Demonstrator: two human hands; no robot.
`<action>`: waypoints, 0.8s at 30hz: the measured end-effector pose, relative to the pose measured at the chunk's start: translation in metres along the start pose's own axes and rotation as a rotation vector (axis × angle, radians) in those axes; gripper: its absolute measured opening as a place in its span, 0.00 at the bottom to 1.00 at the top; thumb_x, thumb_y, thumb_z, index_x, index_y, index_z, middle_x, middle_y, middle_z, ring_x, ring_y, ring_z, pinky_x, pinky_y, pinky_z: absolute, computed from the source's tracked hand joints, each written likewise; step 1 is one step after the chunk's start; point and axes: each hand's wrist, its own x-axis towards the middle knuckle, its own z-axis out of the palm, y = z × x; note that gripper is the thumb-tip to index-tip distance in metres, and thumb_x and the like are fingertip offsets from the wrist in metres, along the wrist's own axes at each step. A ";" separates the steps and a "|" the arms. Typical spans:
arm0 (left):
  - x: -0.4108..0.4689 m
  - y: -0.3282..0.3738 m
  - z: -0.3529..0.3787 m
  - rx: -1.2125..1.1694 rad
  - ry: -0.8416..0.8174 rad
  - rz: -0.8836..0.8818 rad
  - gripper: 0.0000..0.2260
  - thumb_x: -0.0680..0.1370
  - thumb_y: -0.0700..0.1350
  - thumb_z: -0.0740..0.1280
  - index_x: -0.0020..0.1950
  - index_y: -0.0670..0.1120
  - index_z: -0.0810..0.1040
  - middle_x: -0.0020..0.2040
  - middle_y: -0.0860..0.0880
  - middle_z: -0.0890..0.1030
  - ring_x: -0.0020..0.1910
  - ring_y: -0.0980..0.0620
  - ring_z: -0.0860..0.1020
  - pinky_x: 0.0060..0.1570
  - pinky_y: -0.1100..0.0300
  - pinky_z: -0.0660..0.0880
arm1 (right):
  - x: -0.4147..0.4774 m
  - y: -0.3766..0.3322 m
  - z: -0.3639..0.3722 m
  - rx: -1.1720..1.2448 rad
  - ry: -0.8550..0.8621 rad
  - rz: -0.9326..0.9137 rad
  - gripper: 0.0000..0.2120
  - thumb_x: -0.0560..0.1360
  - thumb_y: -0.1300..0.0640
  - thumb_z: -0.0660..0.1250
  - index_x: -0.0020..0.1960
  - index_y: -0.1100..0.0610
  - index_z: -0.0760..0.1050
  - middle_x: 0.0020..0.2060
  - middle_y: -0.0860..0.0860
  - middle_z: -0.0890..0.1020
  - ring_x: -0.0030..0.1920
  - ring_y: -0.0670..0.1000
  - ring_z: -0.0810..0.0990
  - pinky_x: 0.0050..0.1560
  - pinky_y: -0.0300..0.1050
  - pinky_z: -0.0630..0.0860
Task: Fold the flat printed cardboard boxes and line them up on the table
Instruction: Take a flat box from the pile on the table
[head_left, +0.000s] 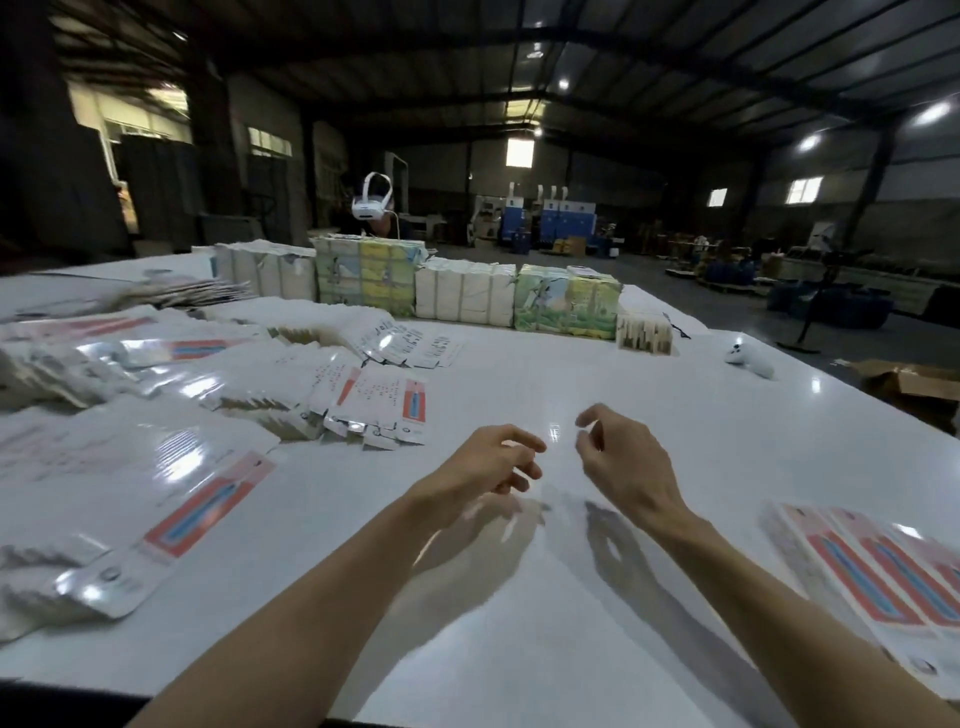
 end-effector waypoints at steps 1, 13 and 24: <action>0.000 0.001 -0.013 0.113 0.059 -0.016 0.09 0.83 0.45 0.67 0.62 0.49 0.80 0.47 0.49 0.86 0.40 0.55 0.83 0.44 0.59 0.80 | 0.001 -0.006 0.010 0.039 0.013 -0.019 0.09 0.82 0.57 0.64 0.60 0.55 0.80 0.42 0.51 0.84 0.41 0.53 0.82 0.45 0.52 0.81; -0.084 -0.025 -0.181 1.212 0.559 -0.640 0.36 0.80 0.55 0.72 0.81 0.43 0.60 0.80 0.36 0.59 0.78 0.33 0.58 0.75 0.39 0.62 | -0.006 0.006 0.049 0.233 -0.099 0.016 0.10 0.80 0.57 0.63 0.49 0.47 0.81 0.35 0.41 0.82 0.37 0.40 0.81 0.41 0.45 0.73; -0.107 -0.020 -0.219 1.186 0.627 -0.681 0.42 0.69 0.65 0.79 0.70 0.41 0.67 0.67 0.40 0.74 0.67 0.38 0.74 0.65 0.44 0.73 | -0.012 0.003 0.040 0.355 -0.138 0.015 0.11 0.81 0.60 0.64 0.47 0.48 0.81 0.32 0.45 0.83 0.35 0.39 0.83 0.44 0.48 0.79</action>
